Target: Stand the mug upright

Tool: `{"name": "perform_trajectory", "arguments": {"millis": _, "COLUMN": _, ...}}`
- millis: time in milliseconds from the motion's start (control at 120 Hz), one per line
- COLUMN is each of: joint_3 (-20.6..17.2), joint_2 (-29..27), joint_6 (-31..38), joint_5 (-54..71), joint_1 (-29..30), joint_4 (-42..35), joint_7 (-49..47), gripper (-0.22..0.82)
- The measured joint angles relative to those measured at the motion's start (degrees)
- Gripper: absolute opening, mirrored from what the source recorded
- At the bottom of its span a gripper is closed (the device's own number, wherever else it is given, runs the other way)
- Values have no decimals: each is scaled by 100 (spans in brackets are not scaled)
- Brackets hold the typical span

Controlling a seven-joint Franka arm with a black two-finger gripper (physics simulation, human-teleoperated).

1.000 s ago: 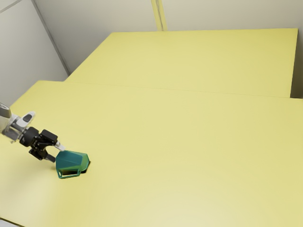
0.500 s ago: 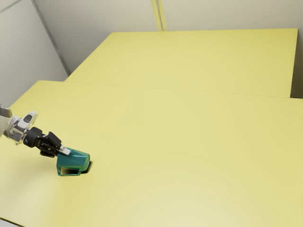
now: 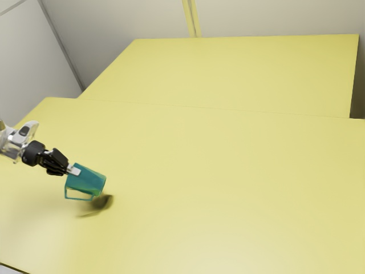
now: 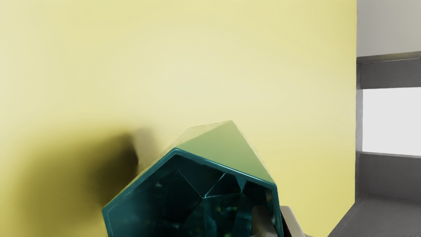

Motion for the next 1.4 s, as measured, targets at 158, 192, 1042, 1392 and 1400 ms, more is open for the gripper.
{"name": "perform_trajectory", "arguments": {"millis": 158, "joint_3": -265, "joint_2": -242, "joint_6": 109, "joint_5": 311, "joint_1": 76, "joint_4": 183, "joint_7": -271, "gripper": -18}}
{"name": "perform_trajectory", "arguments": {"millis": 192, "joint_3": -375, "joint_2": -282, "joint_6": 181, "joint_5": 479, "joint_1": 31, "joint_4": 262, "joint_7": -357, "gripper": -18}}
{"name": "perform_trajectory", "arguments": {"millis": 1042, "joint_3": -2586, "joint_2": -251, "joint_6": 2418, "joint_5": 3725, "joint_1": -813, "joint_4": 863, "joint_7": -2832, "gripper": -18}}
{"name": "perform_trajectory", "arguments": {"millis": 1392, "joint_3": -2716, "joint_2": 338, "joint_6": 2824, "joint_5": 4236, "joint_1": -839, "joint_4": 852, "joint_7": -3481, "gripper": -18}}
{"name": "perform_trajectory", "arguments": {"millis": 1400, "joint_3": -2717, "joint_2": 349, "joint_6": 2830, "joint_5": 4243, "joint_1": -844, "joint_4": 852, "joint_7": -3492, "gripper": -18}}
